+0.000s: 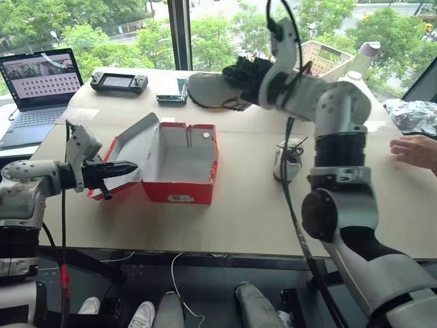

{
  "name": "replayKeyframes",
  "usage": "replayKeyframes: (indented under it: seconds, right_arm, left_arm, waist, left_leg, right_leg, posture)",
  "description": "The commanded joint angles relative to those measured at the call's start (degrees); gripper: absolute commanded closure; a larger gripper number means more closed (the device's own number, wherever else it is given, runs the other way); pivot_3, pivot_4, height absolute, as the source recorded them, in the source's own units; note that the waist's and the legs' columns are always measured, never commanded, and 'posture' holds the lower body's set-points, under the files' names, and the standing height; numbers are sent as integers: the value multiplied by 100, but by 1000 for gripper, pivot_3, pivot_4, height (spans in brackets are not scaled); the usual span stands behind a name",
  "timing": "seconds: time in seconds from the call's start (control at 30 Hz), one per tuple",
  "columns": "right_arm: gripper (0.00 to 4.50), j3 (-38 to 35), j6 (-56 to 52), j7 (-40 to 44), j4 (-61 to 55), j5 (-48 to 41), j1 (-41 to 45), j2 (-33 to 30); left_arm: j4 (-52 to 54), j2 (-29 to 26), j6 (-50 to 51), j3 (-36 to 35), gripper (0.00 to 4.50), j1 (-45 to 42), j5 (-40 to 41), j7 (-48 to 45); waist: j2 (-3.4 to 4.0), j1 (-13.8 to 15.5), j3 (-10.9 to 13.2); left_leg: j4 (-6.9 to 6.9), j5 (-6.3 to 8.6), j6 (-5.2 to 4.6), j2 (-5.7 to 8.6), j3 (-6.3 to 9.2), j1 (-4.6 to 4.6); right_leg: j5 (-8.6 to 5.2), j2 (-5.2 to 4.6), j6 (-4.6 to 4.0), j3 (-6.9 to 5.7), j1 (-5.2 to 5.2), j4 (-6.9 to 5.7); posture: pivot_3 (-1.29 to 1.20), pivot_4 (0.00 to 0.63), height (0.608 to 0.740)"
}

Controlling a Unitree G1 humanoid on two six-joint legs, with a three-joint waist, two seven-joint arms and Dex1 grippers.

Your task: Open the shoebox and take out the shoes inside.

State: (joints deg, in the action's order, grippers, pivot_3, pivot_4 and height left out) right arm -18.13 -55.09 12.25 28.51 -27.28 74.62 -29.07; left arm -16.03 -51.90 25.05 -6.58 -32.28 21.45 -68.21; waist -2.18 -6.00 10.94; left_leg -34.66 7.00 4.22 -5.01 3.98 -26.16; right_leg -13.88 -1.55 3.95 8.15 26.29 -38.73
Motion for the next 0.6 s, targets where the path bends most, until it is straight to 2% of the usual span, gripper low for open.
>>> replayKeyframes:
  seconds: [0.03, 0.23, 0.47, 0.6]
  right_arm:
    - [4491, 366, 407, 515, -72, 413, -178, -628]
    - [4491, 1752, 1078, 2430, 75, 1386, -1247, -2212]
    - [4491, 2415, 1527, 3199, 328, 2107, -1895, -2733]
    - [4491, 2633, 1676, 3449, 116, 2248, -2374, -2526]
  left_arm:
    - [64, 24, -95, -7, 4500, -146, -7, -39]
    - [1, 126, -117, 59, 4500, -202, -38, -63]
    - [63, 164, -68, 47, 4500, -173, -44, -74]
    - [49, 158, -51, 38, 4500, -199, -46, -98]
  waist:
    - [7, -10, 4]
    - [30, 46, 18]
    - [47, 21, 28]
    - [46, 24, 28]
  left_leg:
    - [0, 0, 0, 0, -3, 1]
    - [-3, 0, 0, 2, -8, 2]
    - [-11, -1, 0, 6, -41, 18]
    - [-20, -1, 1, 7, -48, 22]
  right_leg:
    - [0, 0, 0, 3, 0, 0]
    - [-1, -2, 2, 6, 0, 1]
    - [9, -7, 18, 37, -2, -1]
    - [11, -8, 22, 44, -8, -1]
  posture:
    - [0, 150, 702]
    - [0, 150, 702]
    - [0, 150, 702]
    - [0, 150, 702]
